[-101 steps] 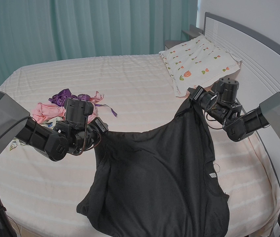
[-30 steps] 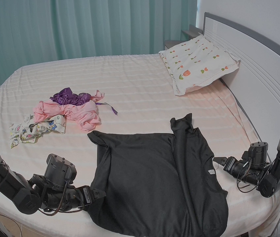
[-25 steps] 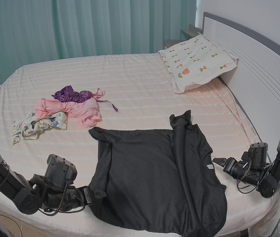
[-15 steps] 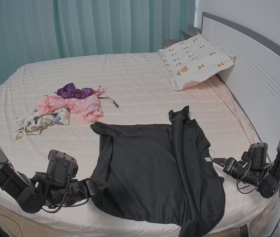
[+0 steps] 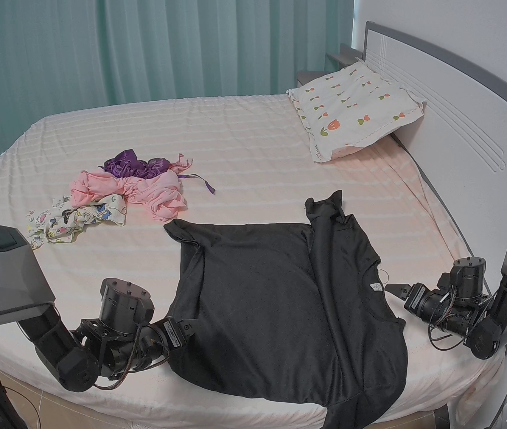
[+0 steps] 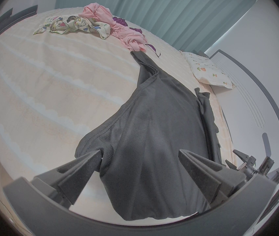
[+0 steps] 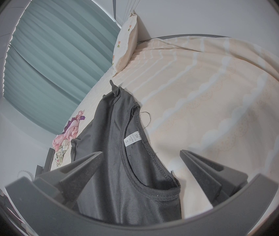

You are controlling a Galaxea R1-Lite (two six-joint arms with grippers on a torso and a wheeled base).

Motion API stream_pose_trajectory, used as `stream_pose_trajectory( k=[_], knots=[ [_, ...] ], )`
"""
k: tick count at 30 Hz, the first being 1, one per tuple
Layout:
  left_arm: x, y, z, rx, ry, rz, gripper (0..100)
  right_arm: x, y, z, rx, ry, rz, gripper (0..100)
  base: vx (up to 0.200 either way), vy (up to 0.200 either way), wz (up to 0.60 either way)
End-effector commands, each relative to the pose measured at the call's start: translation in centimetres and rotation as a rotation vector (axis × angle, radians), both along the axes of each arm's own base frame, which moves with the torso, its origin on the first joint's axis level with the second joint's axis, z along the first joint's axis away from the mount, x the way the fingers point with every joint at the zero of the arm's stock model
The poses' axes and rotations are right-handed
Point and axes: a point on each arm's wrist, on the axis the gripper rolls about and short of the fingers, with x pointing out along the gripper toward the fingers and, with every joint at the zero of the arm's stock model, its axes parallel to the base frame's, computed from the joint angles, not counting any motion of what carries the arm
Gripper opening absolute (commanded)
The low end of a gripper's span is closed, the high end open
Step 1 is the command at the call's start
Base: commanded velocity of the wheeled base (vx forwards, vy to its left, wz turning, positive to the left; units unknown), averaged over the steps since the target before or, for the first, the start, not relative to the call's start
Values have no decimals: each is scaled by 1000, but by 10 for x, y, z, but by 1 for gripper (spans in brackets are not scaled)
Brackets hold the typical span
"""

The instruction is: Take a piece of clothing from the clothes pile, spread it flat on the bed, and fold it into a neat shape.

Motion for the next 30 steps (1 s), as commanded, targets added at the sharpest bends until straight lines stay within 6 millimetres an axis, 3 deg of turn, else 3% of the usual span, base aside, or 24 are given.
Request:
stream_pose_trajectory(
  k=[1, 2, 8, 15, 20, 26, 30],
  knots=[
    [-1, 0, -14, 23, 42, 4, 100, 0, 0, 0, 1, -1, -1, 100, 0, 0, 0],
    [-2, 1, -14, 27, 47, 3, 0, 0, 0, 0, 1, 1, -1, 100, 0, 0, 0],
    [-18, 0, -4, 49, 25, -32, 0, 0, 0, -1, 1, 4, -1, 100, 0, 0, 0],
    [-28, 10, -5, 275, 16, -27, 0, 0, 0, -1, 1, 4, -1, 100, 0, 0, 0],
    [-36, 14, 4, 300, 15, -27, 0, 0, 0, -1, 1, 2, -1, 100, 0, 0, 0],
    [-55, 25, 27, 375, 122, -59, 0, 0, 0, -2, 0, 8, -1, 100, 0, 0, 0],
    [-60, 27, 26, 414, 205, -77, 0, 0, 0, -3, -1, 11, -1, 100, 0, 0, 0]
  ],
)
